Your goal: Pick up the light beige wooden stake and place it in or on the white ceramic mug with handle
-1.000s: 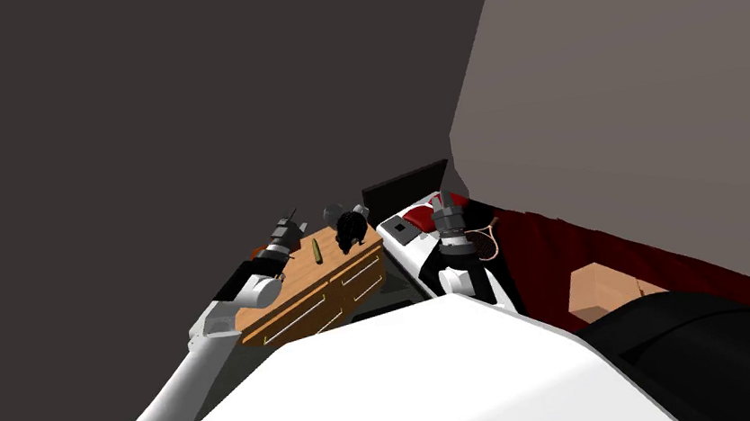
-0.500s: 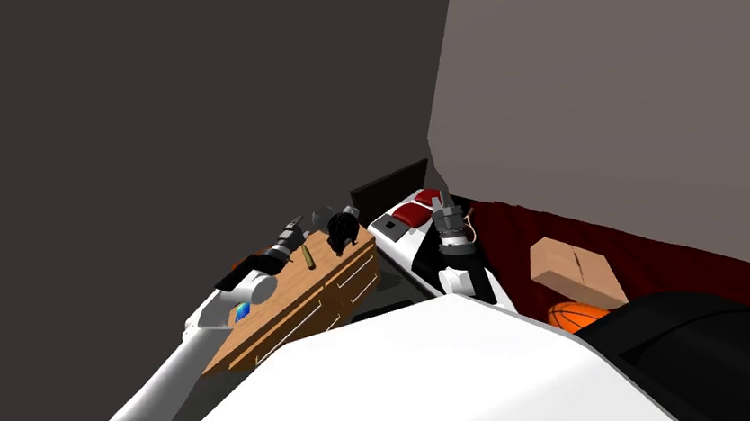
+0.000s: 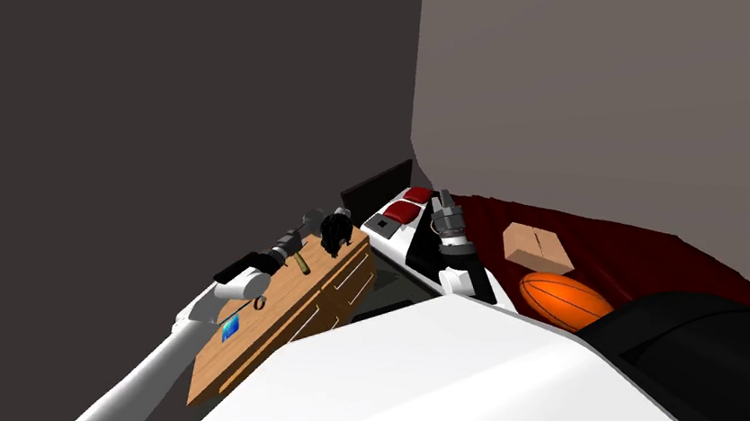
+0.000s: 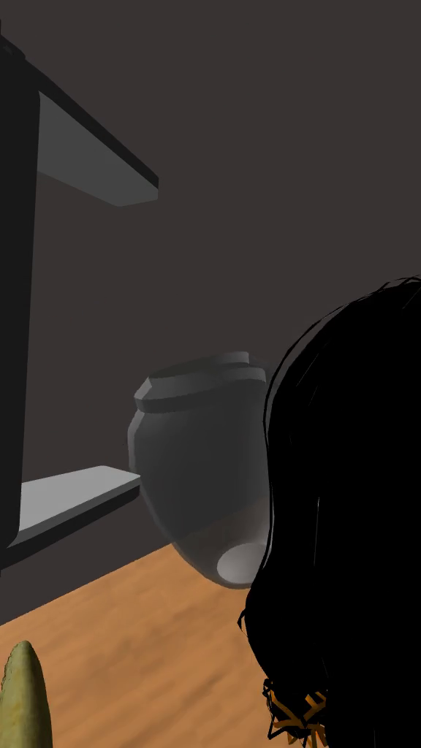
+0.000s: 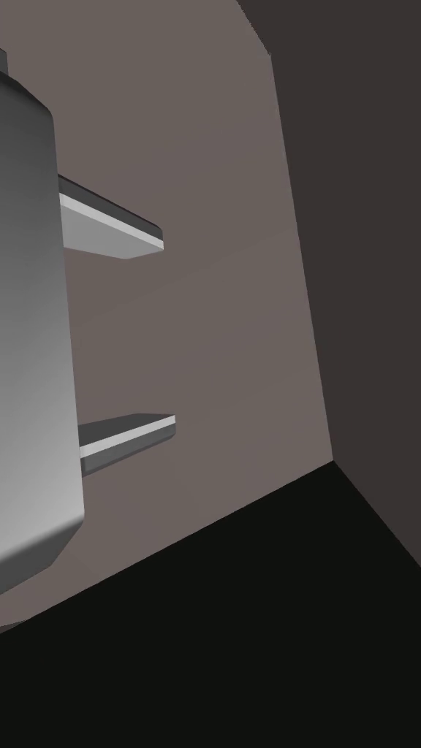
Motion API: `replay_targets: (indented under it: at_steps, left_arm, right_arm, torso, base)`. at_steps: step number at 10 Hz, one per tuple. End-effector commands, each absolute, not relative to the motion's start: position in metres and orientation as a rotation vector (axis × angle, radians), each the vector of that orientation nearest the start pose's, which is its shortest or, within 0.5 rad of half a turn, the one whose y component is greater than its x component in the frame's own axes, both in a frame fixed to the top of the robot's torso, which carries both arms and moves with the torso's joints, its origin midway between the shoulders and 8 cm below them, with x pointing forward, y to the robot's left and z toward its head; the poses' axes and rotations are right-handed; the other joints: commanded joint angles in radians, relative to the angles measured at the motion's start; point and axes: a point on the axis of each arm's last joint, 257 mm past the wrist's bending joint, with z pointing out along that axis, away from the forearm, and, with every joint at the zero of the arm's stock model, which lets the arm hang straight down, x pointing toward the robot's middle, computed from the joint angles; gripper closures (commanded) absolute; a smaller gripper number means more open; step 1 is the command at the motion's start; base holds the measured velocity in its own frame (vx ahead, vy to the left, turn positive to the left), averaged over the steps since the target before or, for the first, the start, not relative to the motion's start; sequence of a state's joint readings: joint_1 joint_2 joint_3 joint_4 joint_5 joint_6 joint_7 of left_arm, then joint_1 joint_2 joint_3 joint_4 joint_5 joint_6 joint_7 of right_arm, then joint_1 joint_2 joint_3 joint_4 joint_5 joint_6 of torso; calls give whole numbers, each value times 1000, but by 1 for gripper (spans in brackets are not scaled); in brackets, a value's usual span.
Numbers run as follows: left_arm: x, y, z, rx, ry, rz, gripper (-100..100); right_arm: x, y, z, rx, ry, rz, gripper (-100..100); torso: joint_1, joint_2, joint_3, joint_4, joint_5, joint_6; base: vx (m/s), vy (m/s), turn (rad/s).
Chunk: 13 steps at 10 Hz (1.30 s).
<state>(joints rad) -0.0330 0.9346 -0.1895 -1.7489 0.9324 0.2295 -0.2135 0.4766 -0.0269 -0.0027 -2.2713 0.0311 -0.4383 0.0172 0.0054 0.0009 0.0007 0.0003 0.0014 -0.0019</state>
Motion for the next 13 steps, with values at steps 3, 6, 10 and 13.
replay_targets:
  at_steps: [3,6,10,13]
  left_arm:
    - [523,362,-216,-1124,1835,-981,-100]
    - [513,383,-242,-1199,1911,-900,-100]
    - [478,446,-291,-1331,2066,-666,-100]
    - [459,468,-309,-1406,2113,-588,-100]
  right_arm:
    - [358,-274,16,652,689,1260,0]
    - [358,-274,16,652,689,1260,0]
    - [358,-274,16,652,689,1260,0]
    - [358,-274,16,652,689,1260,0]
  torso:
    - [0,1,1,0,0,0]
    - [0,0,0,0,0,1]
    - [0,-1,0,0,0,0]
    - [0,-2,-1,0,0,-1]
  base:
    - [-69,62,-279]
    - [-47,55,-223]
    - [-57,57,-290]
    - [-30,36,-153]
